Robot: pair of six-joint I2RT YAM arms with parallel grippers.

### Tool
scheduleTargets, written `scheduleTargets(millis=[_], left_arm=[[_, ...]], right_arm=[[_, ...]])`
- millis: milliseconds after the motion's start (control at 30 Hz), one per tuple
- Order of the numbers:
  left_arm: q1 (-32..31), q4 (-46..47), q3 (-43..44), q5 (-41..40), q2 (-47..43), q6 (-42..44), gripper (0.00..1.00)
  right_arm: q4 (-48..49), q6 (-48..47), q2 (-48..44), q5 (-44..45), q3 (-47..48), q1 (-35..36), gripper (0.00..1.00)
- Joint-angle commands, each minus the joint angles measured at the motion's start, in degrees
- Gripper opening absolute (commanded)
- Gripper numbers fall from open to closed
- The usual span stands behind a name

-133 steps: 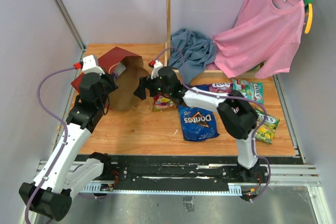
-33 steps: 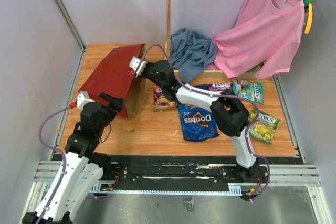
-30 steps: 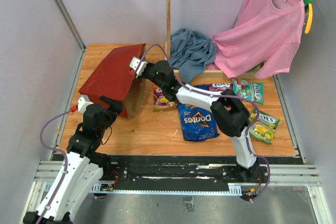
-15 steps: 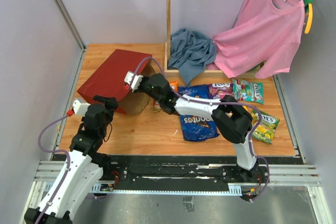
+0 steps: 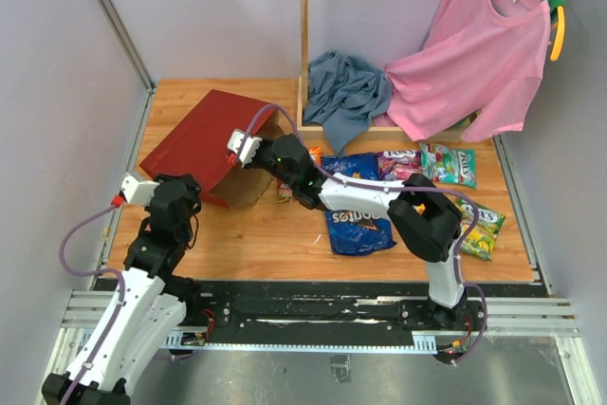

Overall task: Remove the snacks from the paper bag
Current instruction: Adjust the paper bag at the center of the board.

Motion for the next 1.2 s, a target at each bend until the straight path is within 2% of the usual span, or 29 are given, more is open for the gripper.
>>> scheduleTargets(millis=[0,333,467,800,867,933,1100,1167], left_arm=[[0.33,2.39,1.14,-4.46,1.37,1.64,0.40],[1.57,3.96,1.62,0.16,6.62,2.06,0.58],[2.68,4.76,1.49,2.09,8.56,1.93,0.57],[5.08,7.58,1.30,2.99,9.93,2.87,0.39],[5.73,8.14,1.29,3.19,10.48,3.32,0.33],[6.63,8.76,1.15,3.60,11.28,3.63,0.22],[8.86,10.74,0.40,5.22,13.85,3.96,0.06],[10.05,11.71,0.16,5.90,14.79,4.30,0.02]], right_arm=[[1.99,0.35,-2.16,0.95,-1.02,1.08,0.01],[2.01,-0.29,-2.42,1.74,-1.70,1.12,0.01],[2.26,-0.51,-2.44,1.88,-2.07,1.12,0.01],[2.20,-0.75,-2.43,2.67,-2.26,1.12,0.01],[2.18,-0.66,-2.34,3.09,-2.16,1.12,0.01],[1.95,-0.40,-2.25,3.57,-2.03,1.12,0.01],[1.00,0.55,-2.24,5.05,-1.50,1.19,0.01],[0.41,0.79,-2.25,5.58,-1.27,1.25,0.01]])
